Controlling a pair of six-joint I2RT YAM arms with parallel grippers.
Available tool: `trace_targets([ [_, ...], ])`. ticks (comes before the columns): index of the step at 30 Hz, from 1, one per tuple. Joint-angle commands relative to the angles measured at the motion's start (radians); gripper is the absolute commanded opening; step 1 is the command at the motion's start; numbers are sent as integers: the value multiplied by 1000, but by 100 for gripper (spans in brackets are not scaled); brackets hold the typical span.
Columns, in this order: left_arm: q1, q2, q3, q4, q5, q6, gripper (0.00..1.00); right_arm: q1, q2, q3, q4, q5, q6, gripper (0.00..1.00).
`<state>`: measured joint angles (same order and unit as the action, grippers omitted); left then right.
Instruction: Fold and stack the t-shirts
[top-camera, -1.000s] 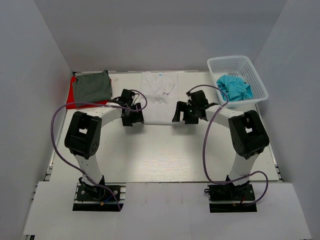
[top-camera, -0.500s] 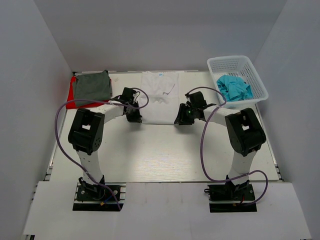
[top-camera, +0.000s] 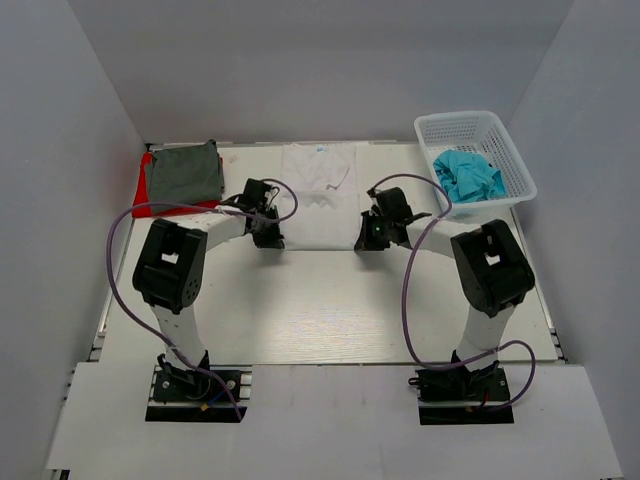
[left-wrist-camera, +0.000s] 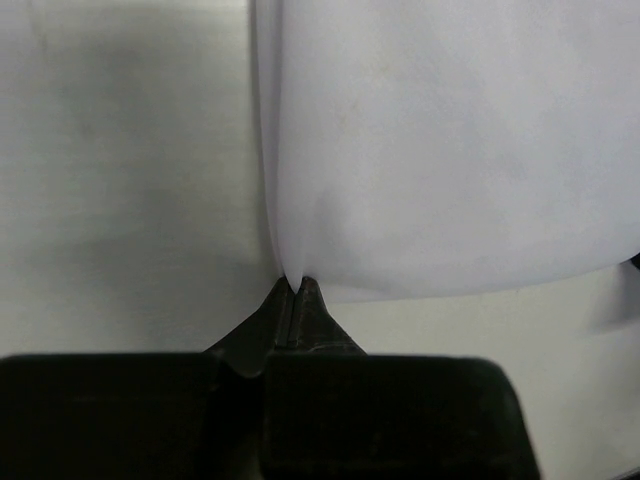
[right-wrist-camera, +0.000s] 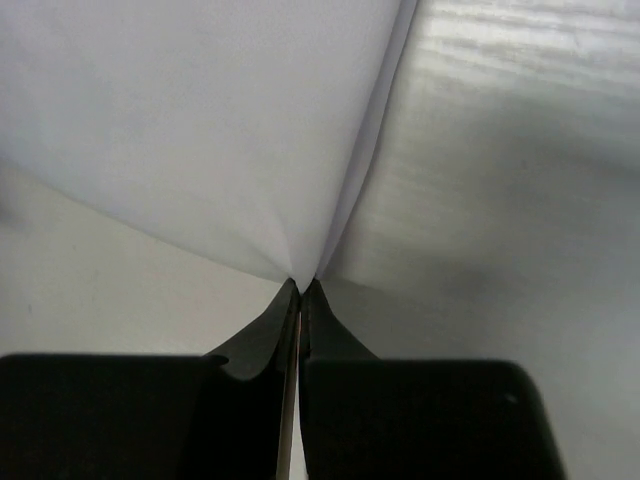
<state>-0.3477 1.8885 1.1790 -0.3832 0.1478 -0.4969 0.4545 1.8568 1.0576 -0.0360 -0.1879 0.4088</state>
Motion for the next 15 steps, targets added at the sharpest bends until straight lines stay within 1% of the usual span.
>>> trace_targets([
  [1, -14, -117, -83, -43, 13, 17, 0, 28, -158, -85, 54, 62, -79, 0],
  [2, -25, -141, -105, -31, 13, 17, 0, 47, -189, -146, 71, 67, -106, 0],
  [3, -39, -169, -148, -31, 13, 8, 0, 58, -284, -172, 90, 74, -117, 0],
  [4, -48, -222, -168, -31, 13, 8, 0, 84, -312, -200, 113, 79, -134, 0],
  [5, -57, -248, -186, -31, 13, 8, 0, 95, -339, -255, 107, 87, -140, 0],
  [6, -77, -271, -200, -31, 22, 8, 0, 105, -405, -271, 91, 103, -143, 0],
  [7, -88, -297, -228, -51, 32, 8, 0, 124, -428, -297, 84, 113, -143, 0],
  [8, -99, -357, -240, -83, 32, -3, 0, 142, -448, -317, 58, 113, -140, 0],
  [9, -109, -391, -252, -100, 32, -3, 0, 151, -518, -326, 38, 113, -131, 0],
  [11, -138, -468, -300, -126, 45, -41, 0, 179, -568, -349, -62, 120, -125, 0],
  [12, -148, -556, -332, -135, 58, -51, 0, 203, -634, -353, -86, 136, -104, 0],
  [14, -162, -642, -354, -144, 67, -90, 0, 225, -682, -352, -160, 178, -100, 0],
  [15, -171, -678, -354, -158, 67, -91, 0, 231, -746, -347, -174, 183, -99, 0],
])
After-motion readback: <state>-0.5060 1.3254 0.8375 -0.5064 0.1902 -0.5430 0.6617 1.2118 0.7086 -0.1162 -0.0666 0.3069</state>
